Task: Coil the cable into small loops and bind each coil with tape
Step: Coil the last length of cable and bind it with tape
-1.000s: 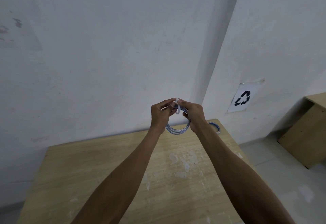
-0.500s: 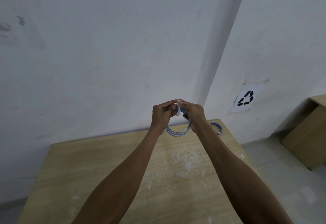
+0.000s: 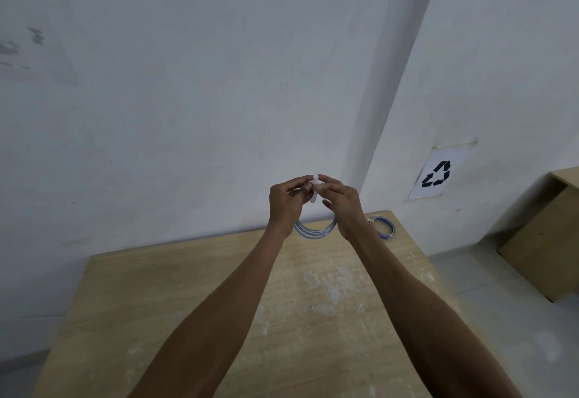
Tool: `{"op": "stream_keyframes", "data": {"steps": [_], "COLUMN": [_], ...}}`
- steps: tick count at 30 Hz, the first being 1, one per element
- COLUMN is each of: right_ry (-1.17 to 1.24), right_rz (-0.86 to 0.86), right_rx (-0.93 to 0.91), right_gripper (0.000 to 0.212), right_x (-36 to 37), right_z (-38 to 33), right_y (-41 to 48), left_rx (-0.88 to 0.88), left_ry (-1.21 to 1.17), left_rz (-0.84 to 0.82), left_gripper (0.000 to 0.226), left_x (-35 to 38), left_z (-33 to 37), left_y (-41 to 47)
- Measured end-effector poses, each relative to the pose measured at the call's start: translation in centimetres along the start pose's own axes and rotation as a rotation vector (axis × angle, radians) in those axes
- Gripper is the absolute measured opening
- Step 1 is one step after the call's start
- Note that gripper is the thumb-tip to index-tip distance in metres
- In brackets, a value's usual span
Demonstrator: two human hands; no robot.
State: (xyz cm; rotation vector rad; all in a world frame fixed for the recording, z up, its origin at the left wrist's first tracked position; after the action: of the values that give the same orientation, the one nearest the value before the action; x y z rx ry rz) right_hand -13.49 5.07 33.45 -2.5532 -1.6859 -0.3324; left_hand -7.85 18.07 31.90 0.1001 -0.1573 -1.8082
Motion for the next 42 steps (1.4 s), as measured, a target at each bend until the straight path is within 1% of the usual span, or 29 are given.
{"op": "stream_keyframes", "data": {"steps": [3,6,9,11,13,15,18,20,24,26,29,31,33,35,38,40,42], "right_ry": [0.057,0.038,-0.025,-0.043,-0.026,-0.016,-0.102,-0.162,-0.233,-0.145,0.021,0.044,0.026,-0.062,-0.097,-0.099,-0.064], "right_rz": [0.047,0.108,0.164,0.186,0.2,0.192,0.122,0.112,0.092,0.119,0.222,0.267,0.277,0.184,-0.03,-0.147,-0.219], "right_rx": [0.049,0.058,-0.007,-0.019,-0.03,-0.003,0.009,0.012,0.017,0.055,0.107,0.104,0.105,0.136,0.317,0.358,0.356], "right_gripper": [0.02,0.019,0.012,0.007,0.019,0.024,0.014,0.008,0.013,0.018,0.026,0.028,0.029,0.029,0.038,0.032,0.026], "right_x": [0.1,0.0,0.1,0.2,0.2,0.1,-0.1,-0.4,-0.2,-0.5,-0.8,-0.9,-0.8,-0.5,-0.5,-0.8,-0.9], "right_z": [0.3,0.5,0.4,0.3,-0.3,-1.1,-2.2,-2.7,-2.8,-2.8,-2.8,-2.4,-2.2,-2.2,-1.5,-1.1,-0.4], "right_y": [-0.2,-0.4,-0.6,-0.7,-0.7,-0.4,0.2,0.6,1.6,2.3,3.2,3.3,3.0,2.6,1.6,0.7,-0.1], "left_rx": [0.007,-0.021,-0.041,-0.038,-0.019,0.006,0.049,0.053,0.05,0.072,0.067,0.091,0.122,0.082,-0.033,-0.059,-0.064], "left_ry": [0.002,0.006,0.002,0.021,0.049,0.066,0.12,0.139,0.173,0.2,0.195,0.194,0.206,0.191,0.071,-0.012,-0.046], "left_rz": [-0.001,-0.005,0.022,0.059,0.08,0.052,0.001,-0.023,-0.071,-0.11,-0.151,-0.113,-0.037,0.058,0.184,0.207,0.195], "left_gripper": [0.022,0.031,0.024,0.021,0.019,0.017,0.019,0.02,0.019,0.019,0.016,0.014,0.01,0.011,0.015,0.016,0.013], "left_x": [0.3,0.5,0.6,0.4,0.2,0.0,0.1,0.4,0.2,0.4,1.0,1.2,1.0,0.1,-1.9,-2.8,-3.5], "left_z": [-0.5,-0.8,-1.3,-1.3,-1.2,-0.8,-0.5,-0.7,-0.3,0.1,-0.1,-0.3,-0.5,-0.9,-1.5,-1.4,-0.8], "left_y": [-0.5,-1.0,-1.2,-1.1,-0.8,-0.7,-0.9,-0.9,-0.5,-0.7,-1.9,-2.5,-2.4,-1.7,-0.3,0.4,0.8]}}
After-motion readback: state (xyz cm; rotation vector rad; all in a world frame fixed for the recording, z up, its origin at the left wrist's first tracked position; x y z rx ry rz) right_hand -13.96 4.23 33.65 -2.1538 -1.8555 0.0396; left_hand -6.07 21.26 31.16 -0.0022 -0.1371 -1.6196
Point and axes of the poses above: each hand's wrist, its own y-axis towards the middle knuckle, its own x-axis out of the palm, z = x × y, the point moved 4 cm from there along y, towards the middle knuckle, and after that the axes turned 12 degrees about y, right-handed, at the moved point
